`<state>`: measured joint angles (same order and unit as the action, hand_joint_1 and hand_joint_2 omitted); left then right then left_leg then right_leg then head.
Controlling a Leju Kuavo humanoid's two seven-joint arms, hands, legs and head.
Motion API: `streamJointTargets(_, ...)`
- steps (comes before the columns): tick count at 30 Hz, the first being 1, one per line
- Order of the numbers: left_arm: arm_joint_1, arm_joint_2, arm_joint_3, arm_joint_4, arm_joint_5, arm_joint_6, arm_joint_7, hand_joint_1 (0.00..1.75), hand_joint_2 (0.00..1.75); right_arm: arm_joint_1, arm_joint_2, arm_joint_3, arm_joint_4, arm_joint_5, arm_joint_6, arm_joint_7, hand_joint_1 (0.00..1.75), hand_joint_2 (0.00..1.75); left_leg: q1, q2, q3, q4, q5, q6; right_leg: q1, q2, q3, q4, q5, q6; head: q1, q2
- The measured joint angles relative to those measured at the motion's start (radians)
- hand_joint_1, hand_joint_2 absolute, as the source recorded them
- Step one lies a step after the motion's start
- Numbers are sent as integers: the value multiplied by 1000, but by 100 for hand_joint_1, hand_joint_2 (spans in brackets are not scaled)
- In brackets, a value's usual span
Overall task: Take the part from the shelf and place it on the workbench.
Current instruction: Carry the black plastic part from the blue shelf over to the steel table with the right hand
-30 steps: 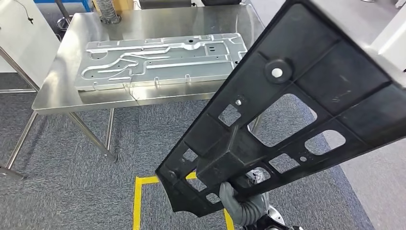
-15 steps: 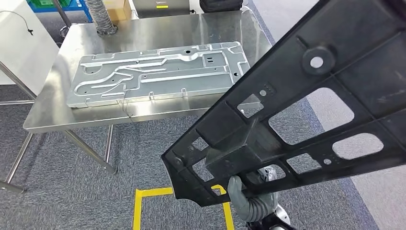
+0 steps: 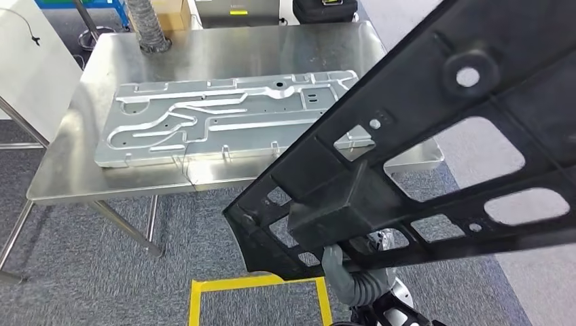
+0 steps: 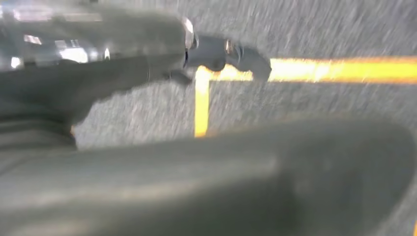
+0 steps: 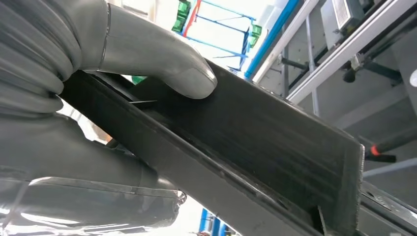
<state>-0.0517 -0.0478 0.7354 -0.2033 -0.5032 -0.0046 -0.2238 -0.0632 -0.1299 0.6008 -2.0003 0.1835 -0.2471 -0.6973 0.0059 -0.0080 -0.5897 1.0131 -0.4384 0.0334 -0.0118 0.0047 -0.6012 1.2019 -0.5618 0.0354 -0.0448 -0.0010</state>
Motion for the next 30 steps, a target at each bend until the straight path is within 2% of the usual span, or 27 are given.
streamJointTargets(2,0,0,7,0,1,0,-1,0,0,-2,-2,0,-1,0,-3,0,175,175,-3,-1,20,0,-17,4,0,0,-78,89,-52,-1,0,0)
streamJointTargets(3,0,0,10,0,1,0,-1,0,0,-2,-3,0,-1,0,-3,0,175,175,-5,-2,33,0,-28,5,0,0,-99,96,-60,-3,0,0)
streamJointTargets(4,1,0,11,0,1,0,-1,0,0,-2,-4,0,-1,0,-3,0,175,175,-7,-2,48,-1,-38,5,1,0,-105,71,-45,-6,0,0)
streamJointTargets(5,1,0,12,0,1,0,-1,0,0,-3,-5,0,-1,0,-3,0,175,175,-9,-3,64,-1,-49,4,3,0,-97,19,-6,-11,0,0)
streamJointTargets(6,2,-1,13,0,1,-1,-1,0,0,-4,-6,0,-1,-1,-3,0,175,175,-10,-3,77,-2,-61,3,7,0,-84,-48,54,-21,0,0)
streamJointTargets(7,1,-2,14,0,1,-1,-1,0,0,-6,-7,0,-1,-3,-3,0,175,175,-13,-4,89,-1,-72,0,11,1,-72,-104,100,-29,0,0)
streamJointTargets(8,0,-3,15,0,1,-2,-1,0,0,-9,-8,0,-1,-6,-4,0,175,175,-14,-5,97,-2,-83,-5,16,2,-62,-143,134,-36,0,0)
streamJointTargets(9,-2,-4,16,0,1,-2,-1,0,0,-12,-10,1,-1,-10,-4,0,175,175,-15,-6,105,1,-91,-10,18,4,-56,-164,149,-41,0,0)
streamJointTargets(12,-8,-1,20,-1,0,-6,-3,0,0,-25,-15,2,-5,-23,-1,0,175,175,-15,-4,125,15,-99,-27,14,5,-26,-180,139,-52,0,0)
streamJointTargets(13,-10,0,22,-1,1,-7,-3,0,0,-29,-15,2,-7,-27,2,0,175,175,-14,-3,114,41,-102,-32,12,4,-11,-185,135,-57,0,0)
streamJointTargets(14,-11,0,24,-2,1,-7,-3,0,0,-33,-15,2,-8,-30,7,0,175,175,-11,-1,90,86,-112,-38,9,3,1,-189,130,-60,0,0)
streamJointTargets(16,-11,0,31,-2,3,-6,-2,0,0,-36,-15,2,-8,-33,16,0,175,175,-4,0,10,205,-152,-50,8,2,19,-191,113,-63,0,0)
streamJointTargets(17,-9,0,35,-2,5,-4,-1,0,0,-36,-15,2,-8,-33,19,0,175,175,-1,1,-29,248,-178,-54,8,3,29,-191,104,-63,0,0)
streamJointTargets(18,-6,0,38,-2,6,-2,-1,0,0,-34,-15,2,-8,-31,18,0,175,175,2,1,-56,264,-195,-57,7,3,41,-191,93,-61,0,0)
streamJointTargets(19,-4,0,41,-2,8,-1,0,0,0,-32,-15,2,-8,-29,14,0,175,175,4,1,-69,251,-194,-59,6,4,55,-191,82,-59,0,0)
streamJointTargets(20,-2,0,43,-2,9,0,0,0,0,-30,-15,2,-8,-26,8,0,175,175,5,2,-70,207,-165,-59,5,4,72,-191,70,-56,0,0)
streamJointTargets(22,2,0,49,-1,10,1,-1,0,0,-28,-16,2,-8,-22,-4,0,175,175,5,4,-56,88,-52,-55,5,4,101,-190,44,-48,0,0)
streamJointTargets(23,4,0,51,-1,10,1,-2,0,0,-27,-16,2,-7,-21,-8,0,175,175,3,5,-49,47,-7,-50,5,4,109,-190,34,-43,0,0)
streamJointTargets(24,5,0,54,-1,10,1,-2,0,0,-27,-16,3,-7,-20,-11,0,175,175,1,6,-47,27,20,-43,6,5,114,-191,27,-36,0,0)
streamJointTargets(27,5,-1,60,-2,7,1,-5,0,0,-23,-17,3,-7,-9,-28,1,175,175,0,5,-33,15,20,-21,7,5,116,-175,28,-19,0,0)
streamJointTargets(28,5,-1,60,-2,5,1,-6,0,0,-19,-17,2,-8,1,-36,1,175,175,1,4,-23,10,16,-14,6,4,105,-147,30,-15,0,0)
streamJointTargets(30,3,-1,62,-2,-2,0,-8,0,0,-1,-17,-4,-12,40,-66,0,175,175,2,3,-4,3,7,-4,4,2,44,-45,9,-8,0,0)
